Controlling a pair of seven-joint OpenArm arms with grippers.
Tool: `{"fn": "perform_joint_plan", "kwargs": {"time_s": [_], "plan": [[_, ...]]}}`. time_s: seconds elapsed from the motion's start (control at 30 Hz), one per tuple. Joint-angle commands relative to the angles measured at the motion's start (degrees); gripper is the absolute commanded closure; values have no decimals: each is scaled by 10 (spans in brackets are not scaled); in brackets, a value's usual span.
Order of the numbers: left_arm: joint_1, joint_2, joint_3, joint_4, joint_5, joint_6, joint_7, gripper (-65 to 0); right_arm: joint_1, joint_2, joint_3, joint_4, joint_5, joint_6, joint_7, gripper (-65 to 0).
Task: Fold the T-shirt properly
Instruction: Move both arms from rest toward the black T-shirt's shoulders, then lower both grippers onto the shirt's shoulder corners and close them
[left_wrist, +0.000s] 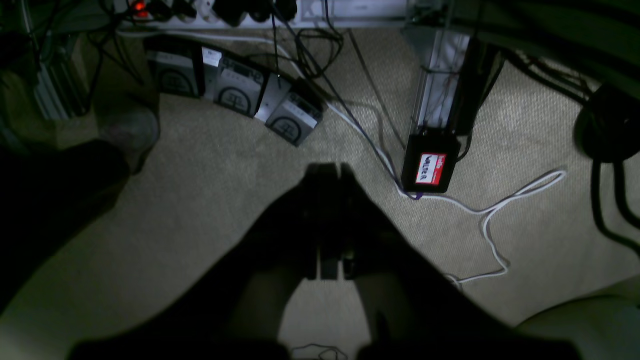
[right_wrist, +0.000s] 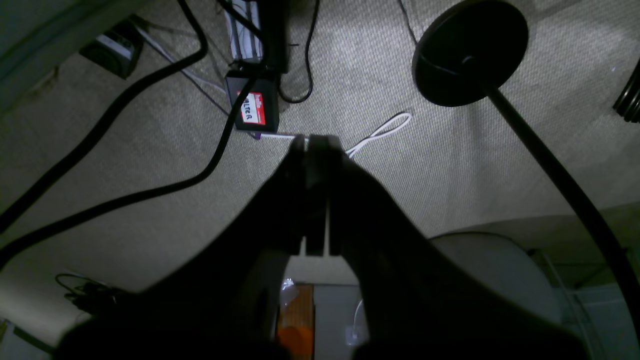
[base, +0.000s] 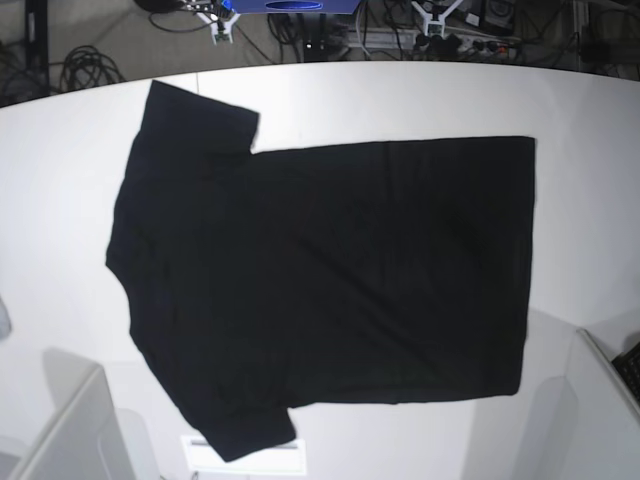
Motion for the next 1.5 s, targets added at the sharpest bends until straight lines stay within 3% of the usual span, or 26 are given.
{"fn": "perform_joint_plan", "kwargs": {"time_s": [0.0, 0.2, 0.4, 0.63, 0.73, 0.87, 1.1, 1.47], "plan": [[16, -2, 0, 18, 1, 2, -5, 0, -13, 6, 2, 17, 1, -5, 1, 0], [101, -20, 0, 149, 1, 1, -45, 0, -83, 11, 5, 137, 2, -5, -2, 0], [170, -42, 0, 236, 1, 1, -52, 0, -158, 7, 95, 268, 2, -4, -3, 0], [266, -82, -7, 354, -4, 1, -81, 0, -248, 6, 123, 428, 2, -4, -8, 0], [318, -93, -8, 416, -5, 1, -130, 0, -277, 6, 131, 495, 3, -4, -44, 0], [373, -98, -22, 482, -6, 1, -162, 0, -307, -20, 172, 594, 23, -4, -97, 0], [436, -88, -141, 590, -6, 1, -165, 0, -349, -33, 198, 755, 45, -4, -165, 0], [513, -89, -177, 766, -6, 1, -165, 0, -359, -43, 233, 942, 66, -6, -269, 0]]}}
